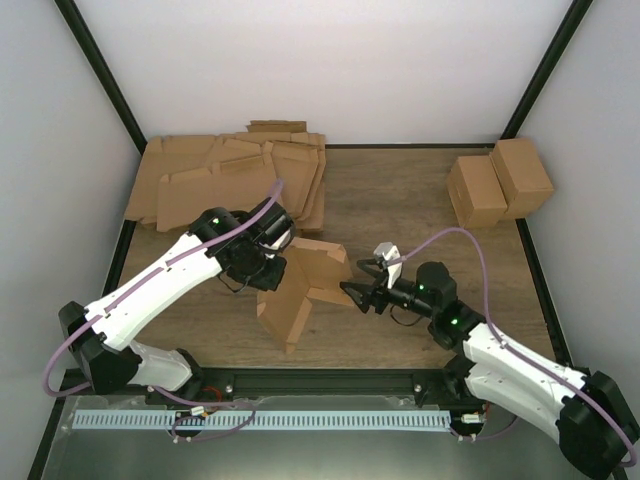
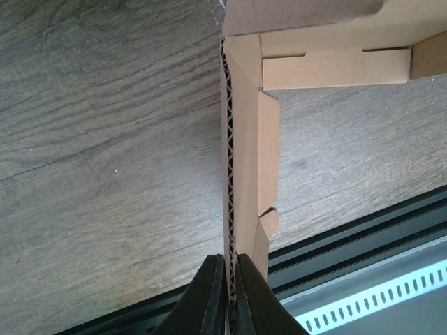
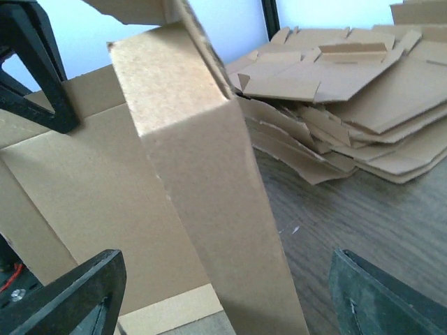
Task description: Fold the paper box
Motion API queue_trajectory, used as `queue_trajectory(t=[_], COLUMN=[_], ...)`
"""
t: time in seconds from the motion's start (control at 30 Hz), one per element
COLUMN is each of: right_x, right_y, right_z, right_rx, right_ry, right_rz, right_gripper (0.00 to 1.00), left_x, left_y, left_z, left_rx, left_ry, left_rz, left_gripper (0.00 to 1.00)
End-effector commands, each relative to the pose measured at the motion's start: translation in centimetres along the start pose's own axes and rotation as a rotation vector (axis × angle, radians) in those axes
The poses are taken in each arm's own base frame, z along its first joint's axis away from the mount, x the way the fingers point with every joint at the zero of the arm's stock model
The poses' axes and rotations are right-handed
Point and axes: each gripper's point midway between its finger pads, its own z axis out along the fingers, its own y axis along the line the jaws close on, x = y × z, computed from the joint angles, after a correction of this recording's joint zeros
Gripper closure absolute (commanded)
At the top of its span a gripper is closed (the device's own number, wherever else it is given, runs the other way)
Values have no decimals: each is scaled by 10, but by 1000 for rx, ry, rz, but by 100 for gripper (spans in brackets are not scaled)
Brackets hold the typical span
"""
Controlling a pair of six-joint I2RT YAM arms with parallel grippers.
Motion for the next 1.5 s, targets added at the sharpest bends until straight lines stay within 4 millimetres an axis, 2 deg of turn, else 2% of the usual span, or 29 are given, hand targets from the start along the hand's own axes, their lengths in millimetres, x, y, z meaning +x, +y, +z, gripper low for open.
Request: queue_trajectory(t=[0.0,0.17,0.4,0.67,0.83,1.13,1.3,1.4,1.47], right_x=[-19,-16,-10,-8,-8,13,24,28,28], right_y=[5,-10,-16,-41,-41,-52,-55,-56,-55], right_z=[6,14,21,25,27,25,20,19,18], right_rx=[-12,50,63,190,204,246,255,261,257], right_ry=[-83,-80,-66,-80,-91,-60,-67,-63,-67], right_rz=[-142,-172,-168,-156,-169,-149,-141,-146,-153], right_gripper=[19,24,40,53,62,75,79,84,85], left_x=[-7,-9,-11,-16,-19,-26,-30,-35,-39], left_y=[-2,-5,-6,-12,-13,-25,-38,-47,-51], left_z=[-3,-5,-6,-6,-11,-23,-33,-46,-56], left_rx=[13,27,36,62,70,149,228,293,324], left_ry=[-32,-44,-54,-66,-85,-137,-176,-220,-256], left_rz=[3,3,2,3,0,-6,0,5,1], left_gripper=[94,91,90,90,90,88,76,63,47])
